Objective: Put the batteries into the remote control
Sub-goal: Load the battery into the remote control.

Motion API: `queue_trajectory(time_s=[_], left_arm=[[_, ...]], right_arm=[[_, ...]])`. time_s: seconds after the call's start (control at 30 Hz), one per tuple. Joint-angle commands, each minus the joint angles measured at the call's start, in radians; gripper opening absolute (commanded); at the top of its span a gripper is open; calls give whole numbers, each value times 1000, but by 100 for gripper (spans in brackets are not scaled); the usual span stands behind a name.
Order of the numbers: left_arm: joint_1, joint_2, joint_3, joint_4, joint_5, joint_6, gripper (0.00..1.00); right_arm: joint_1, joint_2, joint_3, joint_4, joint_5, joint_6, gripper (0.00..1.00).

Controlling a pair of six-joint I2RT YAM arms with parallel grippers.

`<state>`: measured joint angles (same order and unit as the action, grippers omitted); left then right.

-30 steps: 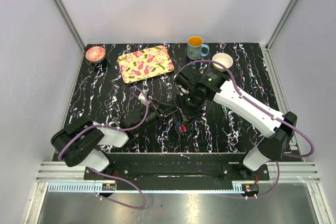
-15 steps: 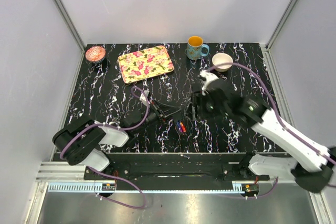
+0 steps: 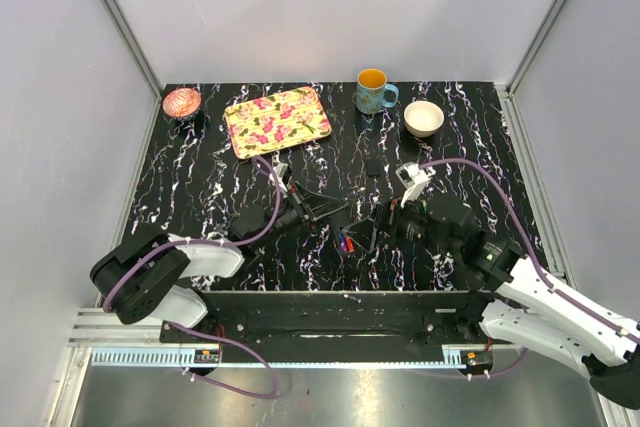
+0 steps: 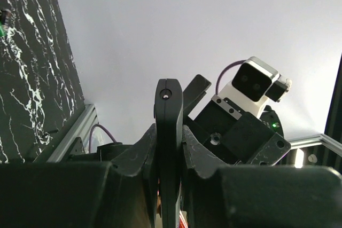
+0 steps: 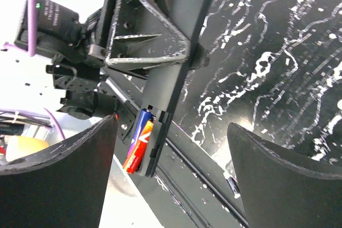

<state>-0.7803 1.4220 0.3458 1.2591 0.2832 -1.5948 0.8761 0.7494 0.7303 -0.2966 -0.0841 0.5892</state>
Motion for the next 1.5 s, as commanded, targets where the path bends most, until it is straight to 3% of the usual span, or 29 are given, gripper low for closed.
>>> queue_trajectory(time_s=[0.0,0.33,0.93,1.47], left_arm=[[3,-31,50,166,27,9,0],[4,-58,78,94,16,-30,0],[4,-133,81,-170,22,-65,0],[4,-155,70,-190,27,-77,0]], right_arm=[[-3,-15,-48,226,-117,24,94],[-2,-59,-126,395,-197,5,95],[-3,-133,-187,369,-192,-59,91],[-5,-131,-241,421,-180,-52,86]])
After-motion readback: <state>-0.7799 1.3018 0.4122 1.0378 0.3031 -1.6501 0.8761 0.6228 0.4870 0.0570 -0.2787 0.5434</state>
